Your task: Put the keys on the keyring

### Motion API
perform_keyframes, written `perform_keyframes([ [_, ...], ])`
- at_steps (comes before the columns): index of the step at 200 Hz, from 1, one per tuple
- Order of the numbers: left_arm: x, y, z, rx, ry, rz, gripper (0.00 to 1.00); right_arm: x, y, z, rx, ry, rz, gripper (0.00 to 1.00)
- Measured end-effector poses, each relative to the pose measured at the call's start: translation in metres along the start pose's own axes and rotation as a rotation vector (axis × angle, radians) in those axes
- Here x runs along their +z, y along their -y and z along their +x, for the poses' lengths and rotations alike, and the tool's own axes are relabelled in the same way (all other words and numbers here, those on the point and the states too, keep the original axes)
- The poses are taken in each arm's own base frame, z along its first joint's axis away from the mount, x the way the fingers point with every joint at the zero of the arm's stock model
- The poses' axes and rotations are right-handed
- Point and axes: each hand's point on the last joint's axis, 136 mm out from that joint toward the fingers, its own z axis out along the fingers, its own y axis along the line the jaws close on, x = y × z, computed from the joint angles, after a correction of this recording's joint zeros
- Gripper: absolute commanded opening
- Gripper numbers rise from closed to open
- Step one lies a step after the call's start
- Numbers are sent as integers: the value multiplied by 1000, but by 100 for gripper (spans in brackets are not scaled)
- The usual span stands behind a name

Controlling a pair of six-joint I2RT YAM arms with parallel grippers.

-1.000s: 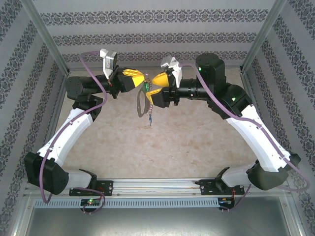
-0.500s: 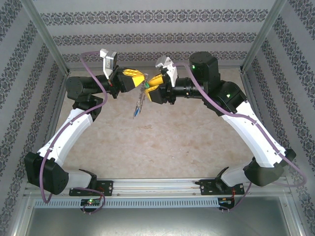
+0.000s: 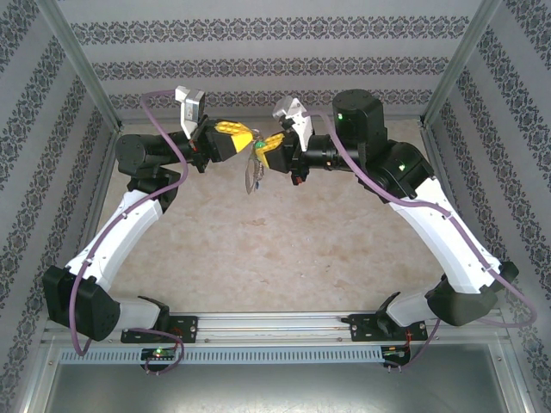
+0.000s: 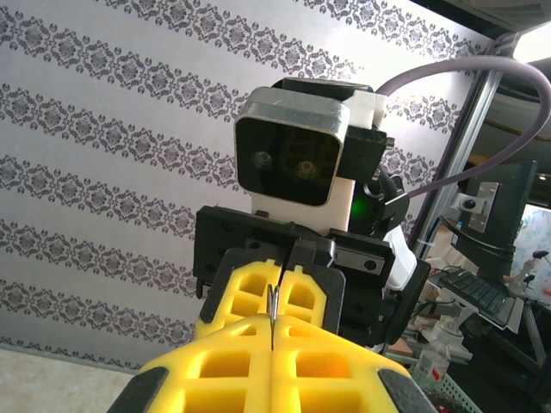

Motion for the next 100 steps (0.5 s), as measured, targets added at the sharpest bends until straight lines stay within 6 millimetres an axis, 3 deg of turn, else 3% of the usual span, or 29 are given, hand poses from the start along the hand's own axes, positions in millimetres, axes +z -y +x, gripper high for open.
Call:
perform_keyframes([
  [56, -2, -3, 1, 3, 1, -13, 0, -12, -4, -9, -55, -9, 44, 0],
  [100, -3, -3, 6, 6, -10, -18, 0, -20, 4, -17, -75, -17, 112, 0],
])
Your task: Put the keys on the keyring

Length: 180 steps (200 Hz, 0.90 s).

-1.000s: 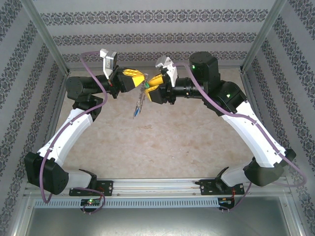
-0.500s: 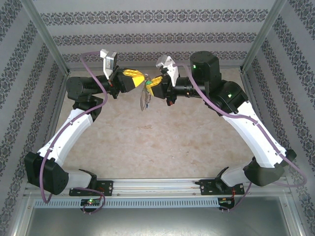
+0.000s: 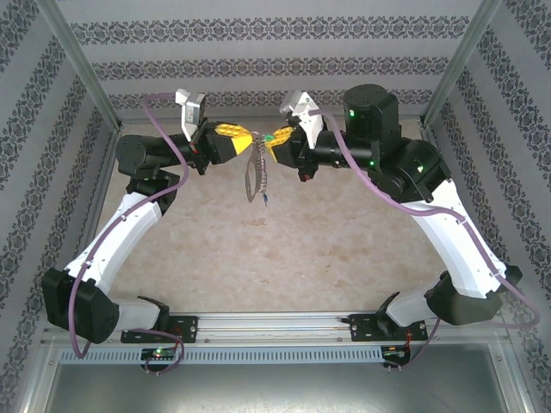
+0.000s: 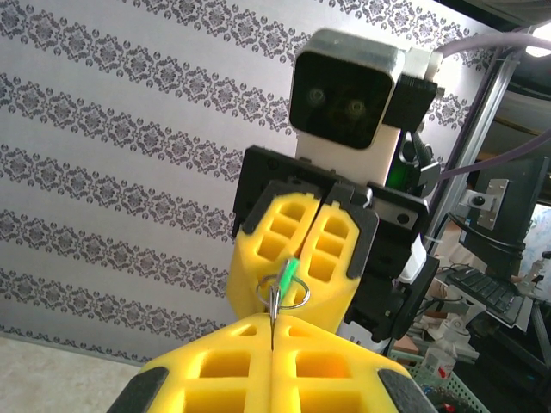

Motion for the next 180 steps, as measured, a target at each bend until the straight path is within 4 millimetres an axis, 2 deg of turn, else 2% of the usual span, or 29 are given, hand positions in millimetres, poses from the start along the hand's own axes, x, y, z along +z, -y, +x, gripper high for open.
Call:
perform_keyframes([
  [30, 0, -2, 4, -13, -15, -3, 0, 4, 6, -5, 1, -20, 23, 0],
  [63, -1, -6, 10, -25, -35, -23, 0, 8, 11, -2, -5, -60, 44, 0],
  [71, -2, -7, 12, -27, -36, -27, 8, 9, 11, 1, -5, -71, 46, 0],
  [91, -4, -10, 18, -33, -41, -37, 35, 9, 13, 6, -2, -94, 63, 0],
  [112, -8, -19, 27, -53, -43, -68, 52, 9, 19, 9, -3, -119, 95, 0],
  [120, -12, -26, 32, -62, -41, -96, 74, 9, 22, 10, -4, -130, 106, 0],
  [126, -15, -33, 37, -75, -40, -127, 82, 10, 24, 11, -5, -140, 113, 0],
  [148, -35, -58, 54, -126, -26, -267, 86, 15, 32, 18, 5, -184, 133, 0],
  [180, -60, -84, 71, -145, -26, -467, 87, 27, 52, 51, 54, -309, 171, 0],
])
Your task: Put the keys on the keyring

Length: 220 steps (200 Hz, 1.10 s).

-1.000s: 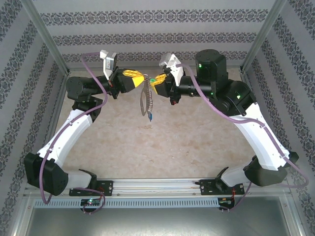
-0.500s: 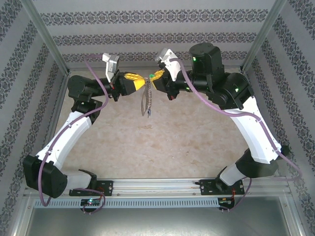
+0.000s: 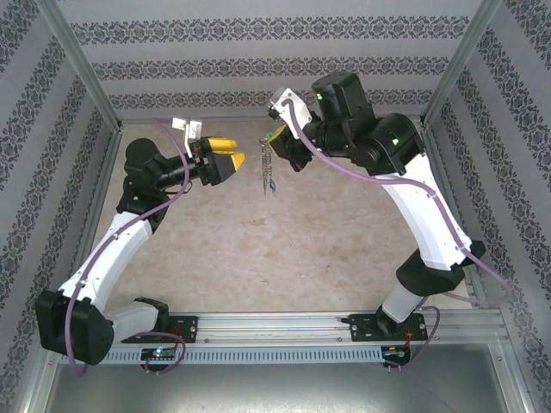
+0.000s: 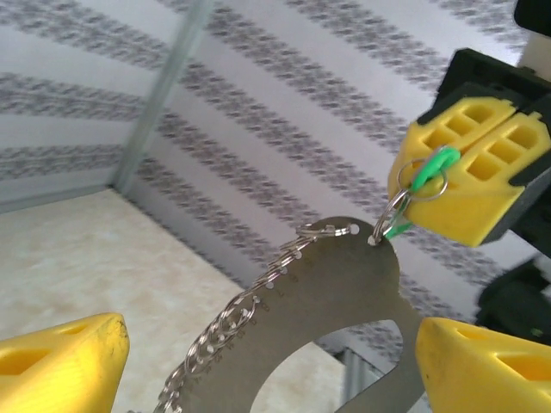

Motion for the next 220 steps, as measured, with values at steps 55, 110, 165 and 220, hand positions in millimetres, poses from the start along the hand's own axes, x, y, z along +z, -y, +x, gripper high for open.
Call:
perform_keyframes([
  [55, -20, -29, 12, 24, 7, -243, 87, 44, 40, 39, 118, -188, 53, 0],
  [110, -33, -54, 36, -21, -8, -374, 87, 91, 64, 65, 224, -300, 47, 0],
  [165, -41, -60, 42, -26, -24, -434, 87, 140, 76, 90, 304, -373, 22, 0],
  [220, -45, -70, 51, -46, -49, -483, 88, 181, 74, 132, 395, -453, -39, 0],
])
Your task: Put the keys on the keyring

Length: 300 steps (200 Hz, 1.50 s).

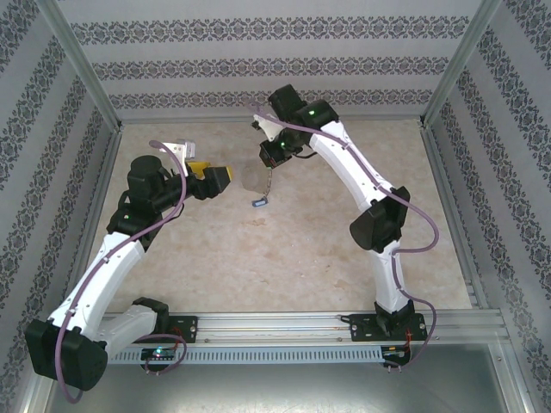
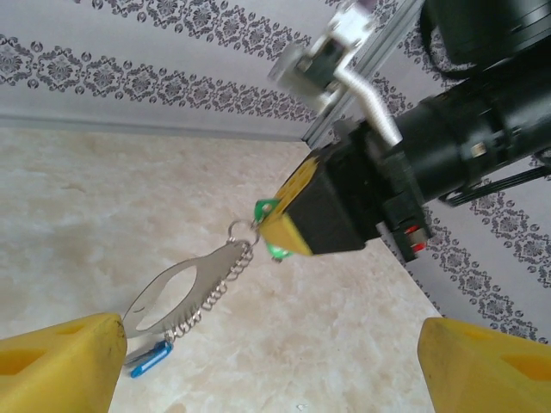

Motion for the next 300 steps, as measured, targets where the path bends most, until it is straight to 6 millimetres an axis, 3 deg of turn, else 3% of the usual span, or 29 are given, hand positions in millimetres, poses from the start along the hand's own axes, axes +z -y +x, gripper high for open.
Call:
perform_keyframes([
  [27, 1, -2, 2, -4, -7, -3, 88, 37, 10, 35, 64, -102, -29, 0],
  [46, 3, -3, 3, -8, -14, -5, 88, 52, 13, 64, 108, -155, -48, 0],
  [115, 11, -9, 8, -18, -39, -11, 90, 45, 1, 132, 212, -137, -89, 0],
  [140, 9, -8, 11, -16, -48, -11, 100, 56, 4, 154, 236, -140, -86, 3],
  [185, -9, -4, 23, -40, -74, -29, 100, 78, 16, 170, 300, -112, -79, 10],
  [224, -29, -15, 67, -113, -122, -73, 100, 103, 26, 202, 381, -117, -50, 25],
  [246, -38, -16, 80, -129, -157, -88, 100, 100, 28, 205, 369, -100, -17, 40],
  [260, -41, -16, 86, -140, -177, -98, 100, 86, 27, 197, 344, -45, 5, 55],
  [278, -46, -20, 92, -152, -191, -127, 100, 54, 24, 176, 292, 74, 30, 96],
  [300, -55, -34, 96, -150, -176, -216, 100, 8, 20, 153, 198, 237, 70, 98],
])
